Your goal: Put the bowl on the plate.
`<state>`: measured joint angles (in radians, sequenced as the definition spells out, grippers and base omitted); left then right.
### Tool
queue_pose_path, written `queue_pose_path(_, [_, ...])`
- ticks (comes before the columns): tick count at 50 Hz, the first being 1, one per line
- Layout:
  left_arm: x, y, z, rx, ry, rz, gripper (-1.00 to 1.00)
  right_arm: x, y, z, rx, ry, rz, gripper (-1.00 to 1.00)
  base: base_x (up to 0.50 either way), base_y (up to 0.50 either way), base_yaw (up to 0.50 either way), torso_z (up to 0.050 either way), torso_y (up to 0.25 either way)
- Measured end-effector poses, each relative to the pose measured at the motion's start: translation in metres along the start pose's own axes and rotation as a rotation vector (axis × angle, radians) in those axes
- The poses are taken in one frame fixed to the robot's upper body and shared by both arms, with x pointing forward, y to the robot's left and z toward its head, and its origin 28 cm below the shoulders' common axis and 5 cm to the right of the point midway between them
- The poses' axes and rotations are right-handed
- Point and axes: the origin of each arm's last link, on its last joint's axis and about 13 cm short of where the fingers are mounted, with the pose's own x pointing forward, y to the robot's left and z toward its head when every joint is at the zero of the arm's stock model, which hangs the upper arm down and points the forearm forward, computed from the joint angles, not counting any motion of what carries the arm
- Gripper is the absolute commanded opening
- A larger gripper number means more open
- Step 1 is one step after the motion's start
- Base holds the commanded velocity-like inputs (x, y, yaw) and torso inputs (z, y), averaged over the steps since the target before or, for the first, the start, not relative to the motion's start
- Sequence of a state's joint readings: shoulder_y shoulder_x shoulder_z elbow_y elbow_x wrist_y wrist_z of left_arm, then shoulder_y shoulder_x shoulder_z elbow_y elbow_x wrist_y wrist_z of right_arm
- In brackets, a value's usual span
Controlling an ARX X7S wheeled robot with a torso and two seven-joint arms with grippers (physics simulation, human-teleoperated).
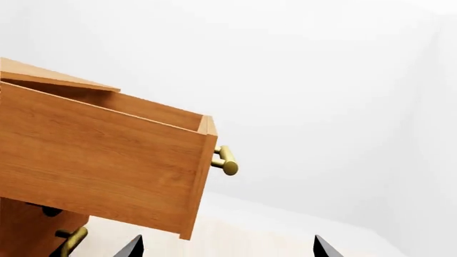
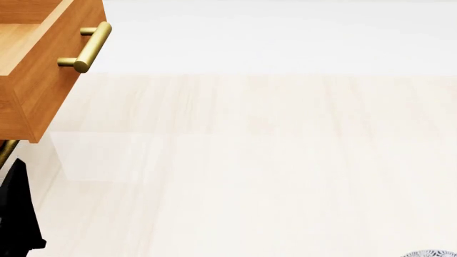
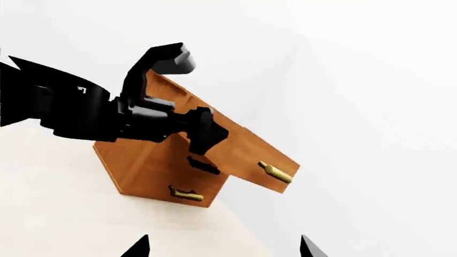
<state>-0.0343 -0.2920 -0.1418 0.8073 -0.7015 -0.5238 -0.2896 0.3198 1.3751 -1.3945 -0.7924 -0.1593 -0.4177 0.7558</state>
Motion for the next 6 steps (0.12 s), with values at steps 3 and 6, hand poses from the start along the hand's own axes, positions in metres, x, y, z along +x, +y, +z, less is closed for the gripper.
queue_pose_path(3, [0.001,0.001,-0.006,-0.012,0.020,0.005,1.00,0.007,0.000,-0.009,0.136,-0.020,-0.020,1.00,0.00,0.00,0.00,0.000,0.000])
queue_pose_path(6, [0.002,0.002,-0.012,-0.023,0.046,0.009,1.00,0.013,0.000,-0.019,0.258,-0.032,-0.037,1.00,0.00,0.00,0.00,0.000,0.000])
